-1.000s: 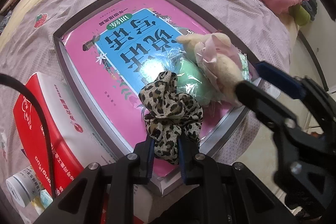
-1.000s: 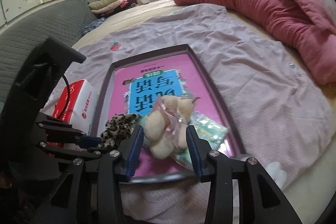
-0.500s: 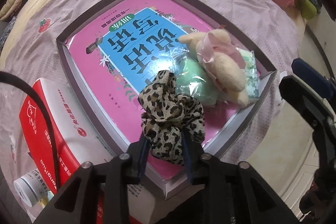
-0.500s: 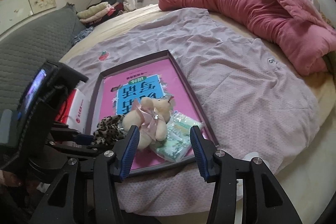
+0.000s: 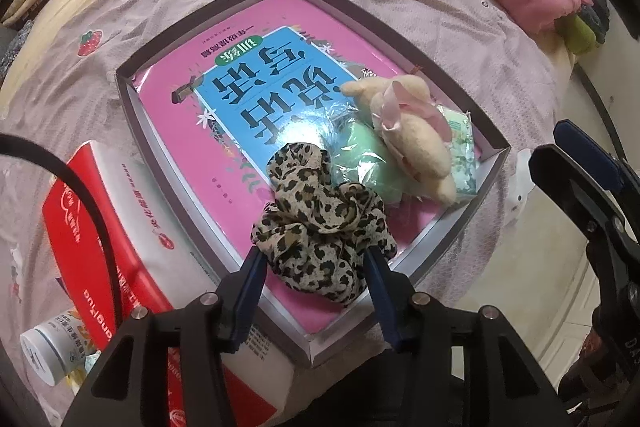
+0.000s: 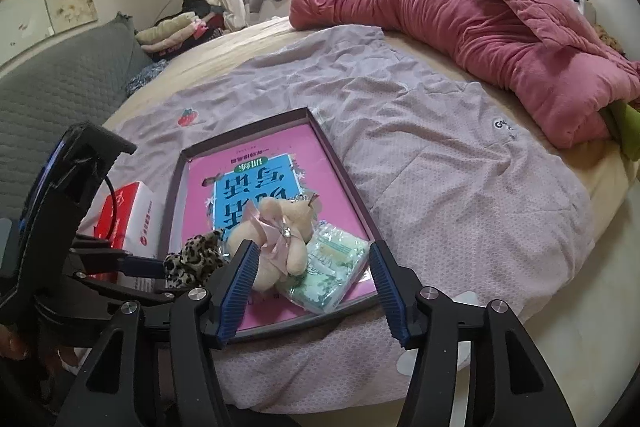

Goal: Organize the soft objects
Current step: 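Open both grippers and lift them away from the tray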

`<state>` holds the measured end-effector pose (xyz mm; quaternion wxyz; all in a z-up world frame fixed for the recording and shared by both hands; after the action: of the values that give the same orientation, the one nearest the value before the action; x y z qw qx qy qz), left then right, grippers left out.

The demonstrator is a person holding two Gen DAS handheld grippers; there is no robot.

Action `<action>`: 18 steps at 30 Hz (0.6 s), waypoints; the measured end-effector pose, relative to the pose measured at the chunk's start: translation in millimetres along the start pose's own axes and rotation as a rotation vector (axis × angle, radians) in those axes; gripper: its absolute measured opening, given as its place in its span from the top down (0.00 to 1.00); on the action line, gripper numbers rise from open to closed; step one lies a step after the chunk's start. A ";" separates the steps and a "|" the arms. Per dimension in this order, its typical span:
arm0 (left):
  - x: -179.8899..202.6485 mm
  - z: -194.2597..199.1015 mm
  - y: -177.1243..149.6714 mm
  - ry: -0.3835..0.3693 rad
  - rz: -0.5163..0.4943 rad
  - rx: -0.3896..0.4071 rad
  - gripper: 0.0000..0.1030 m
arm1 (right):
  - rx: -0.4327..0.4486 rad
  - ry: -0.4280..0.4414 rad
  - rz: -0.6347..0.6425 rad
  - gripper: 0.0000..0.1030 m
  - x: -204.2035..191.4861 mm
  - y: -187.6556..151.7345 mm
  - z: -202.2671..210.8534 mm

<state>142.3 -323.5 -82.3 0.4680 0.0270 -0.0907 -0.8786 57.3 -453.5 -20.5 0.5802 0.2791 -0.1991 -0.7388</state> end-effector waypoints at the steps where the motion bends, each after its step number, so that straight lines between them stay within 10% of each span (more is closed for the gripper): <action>1: 0.3 2.3 -0.7 -0.006 0.000 0.007 0.50 | 0.002 -0.003 0.000 0.40 -0.5 0.6 0.5; 18: -9.1 49.4 -5.8 -0.011 0.028 0.139 0.32 | 0.049 -0.054 -0.001 0.28 -8.1 10.0 15.1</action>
<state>136.0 -306.2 -35.2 0.4767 0.0532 -0.1546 -0.8637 56.4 -448.6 -1.3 0.5673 0.2731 -0.2326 -0.7413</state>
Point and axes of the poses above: each gripper's, at about its wrist camera, not at the fingertips, and z roughly against the way its jaws point, x to its right, y to its top, the point moved 4 cm from there along -z, roughly the way its jaws point, and after that the axes turned 2 degrees about -x, right-handed, at the moved point
